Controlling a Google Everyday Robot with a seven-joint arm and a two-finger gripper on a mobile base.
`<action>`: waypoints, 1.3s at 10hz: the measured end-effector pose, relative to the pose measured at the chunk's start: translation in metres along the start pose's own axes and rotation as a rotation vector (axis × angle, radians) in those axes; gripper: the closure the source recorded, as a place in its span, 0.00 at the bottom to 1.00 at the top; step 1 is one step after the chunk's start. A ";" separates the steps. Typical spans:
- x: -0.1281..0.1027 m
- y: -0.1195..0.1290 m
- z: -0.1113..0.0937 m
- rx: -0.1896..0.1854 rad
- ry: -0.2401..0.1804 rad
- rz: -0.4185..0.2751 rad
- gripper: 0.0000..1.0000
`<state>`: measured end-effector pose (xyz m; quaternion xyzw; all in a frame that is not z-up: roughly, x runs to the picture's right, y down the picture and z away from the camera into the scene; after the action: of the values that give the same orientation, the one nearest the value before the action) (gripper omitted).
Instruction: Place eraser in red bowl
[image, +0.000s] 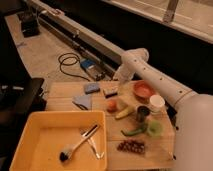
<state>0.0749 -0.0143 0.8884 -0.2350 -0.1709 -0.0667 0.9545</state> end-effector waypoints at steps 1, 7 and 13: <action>-0.006 -0.006 0.009 -0.008 -0.015 -0.003 0.33; -0.010 -0.025 0.066 -0.084 -0.031 -0.001 0.33; -0.007 -0.017 0.101 -0.108 -0.060 0.029 0.43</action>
<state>0.0347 0.0189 0.9771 -0.2904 -0.1921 -0.0552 0.9358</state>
